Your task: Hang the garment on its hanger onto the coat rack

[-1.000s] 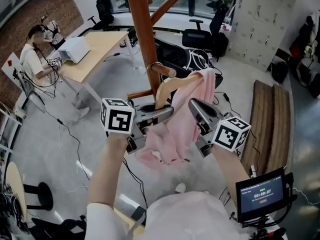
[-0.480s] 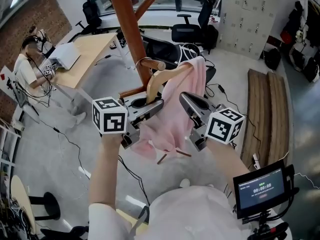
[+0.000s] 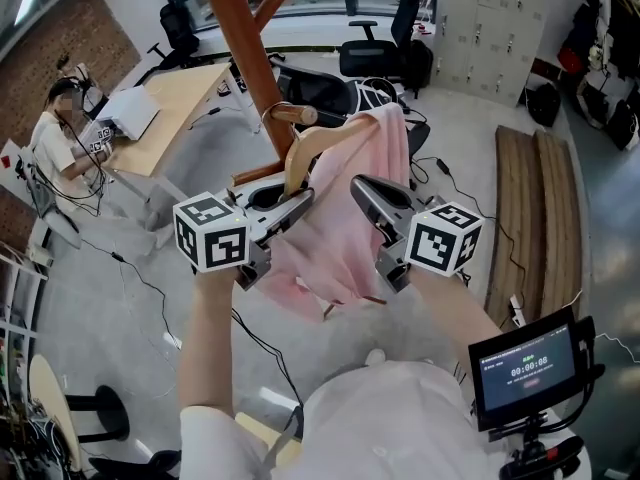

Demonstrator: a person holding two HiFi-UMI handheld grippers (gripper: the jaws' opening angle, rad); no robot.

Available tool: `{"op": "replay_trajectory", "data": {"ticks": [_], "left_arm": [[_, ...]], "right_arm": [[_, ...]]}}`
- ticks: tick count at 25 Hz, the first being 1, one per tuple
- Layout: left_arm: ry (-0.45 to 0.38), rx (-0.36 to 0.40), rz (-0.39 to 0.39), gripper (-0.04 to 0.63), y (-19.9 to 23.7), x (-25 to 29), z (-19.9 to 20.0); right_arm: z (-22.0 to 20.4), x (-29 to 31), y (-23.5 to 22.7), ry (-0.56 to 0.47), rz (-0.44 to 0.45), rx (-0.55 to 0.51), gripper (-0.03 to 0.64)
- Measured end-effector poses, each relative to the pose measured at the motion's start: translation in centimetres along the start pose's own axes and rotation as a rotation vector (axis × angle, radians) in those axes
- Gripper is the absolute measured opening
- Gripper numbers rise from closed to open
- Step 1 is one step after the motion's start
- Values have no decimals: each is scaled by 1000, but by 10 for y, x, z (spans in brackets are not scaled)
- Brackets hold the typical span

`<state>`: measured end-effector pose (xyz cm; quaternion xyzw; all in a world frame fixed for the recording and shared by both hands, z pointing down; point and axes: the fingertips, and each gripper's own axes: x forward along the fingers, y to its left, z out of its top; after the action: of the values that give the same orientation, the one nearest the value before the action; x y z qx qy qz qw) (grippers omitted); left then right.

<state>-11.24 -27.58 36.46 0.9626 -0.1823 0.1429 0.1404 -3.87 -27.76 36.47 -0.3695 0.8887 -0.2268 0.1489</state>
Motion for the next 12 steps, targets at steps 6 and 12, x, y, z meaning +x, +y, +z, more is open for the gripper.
{"op": "replay_trajectory", "data": {"ticks": [6, 12], "left_arm": [[-45, 69, 110, 144, 10, -15, -7], [-131, 94, 226, 250, 18, -40, -11]], "right_arm": [[-4, 1, 2, 6, 23, 6, 18], [-9, 2, 4, 19, 30, 6, 17]]}}
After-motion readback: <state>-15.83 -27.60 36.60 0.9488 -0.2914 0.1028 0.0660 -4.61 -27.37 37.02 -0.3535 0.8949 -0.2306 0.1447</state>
